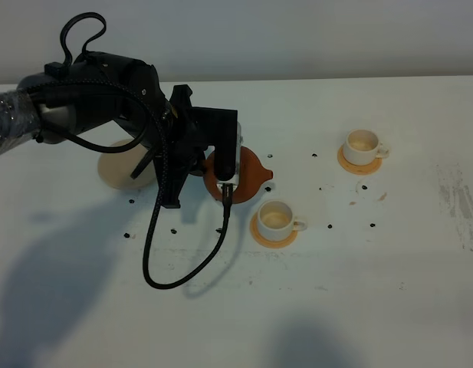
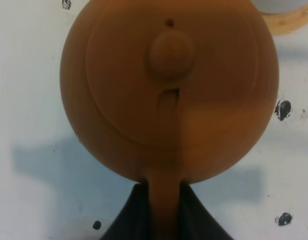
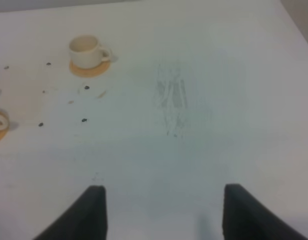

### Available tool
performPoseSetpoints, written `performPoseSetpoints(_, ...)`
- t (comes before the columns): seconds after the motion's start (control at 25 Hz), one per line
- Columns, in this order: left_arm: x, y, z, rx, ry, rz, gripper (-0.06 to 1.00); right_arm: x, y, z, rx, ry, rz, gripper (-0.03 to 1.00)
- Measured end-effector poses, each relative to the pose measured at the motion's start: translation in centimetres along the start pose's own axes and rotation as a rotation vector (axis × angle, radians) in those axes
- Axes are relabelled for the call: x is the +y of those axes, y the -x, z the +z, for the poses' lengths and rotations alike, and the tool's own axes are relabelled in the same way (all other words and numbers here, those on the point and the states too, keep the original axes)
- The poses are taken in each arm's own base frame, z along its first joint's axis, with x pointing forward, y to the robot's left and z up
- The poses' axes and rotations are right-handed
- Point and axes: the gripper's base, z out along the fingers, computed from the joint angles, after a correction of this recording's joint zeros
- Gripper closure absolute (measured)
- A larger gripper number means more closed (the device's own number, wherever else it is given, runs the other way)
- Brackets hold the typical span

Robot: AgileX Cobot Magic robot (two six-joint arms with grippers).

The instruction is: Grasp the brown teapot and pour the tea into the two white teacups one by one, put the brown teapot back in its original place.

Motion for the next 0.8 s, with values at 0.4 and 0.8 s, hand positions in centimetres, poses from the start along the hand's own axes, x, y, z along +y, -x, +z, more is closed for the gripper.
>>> performPoseSetpoints(0.4, 0.0, 0.0, 0.0, 0.000, -0.001, 0.115, 0.87, 0.0, 0.0, 0.0, 0.000, 0.000, 0.000, 0.47)
performPoseSetpoints(0.8, -0.3, 1.1, 0.0, -0.004, 0.010, 0.230, 0.87, 0.0, 0.0, 0.0, 0.000, 0.000, 0.000, 0.47)
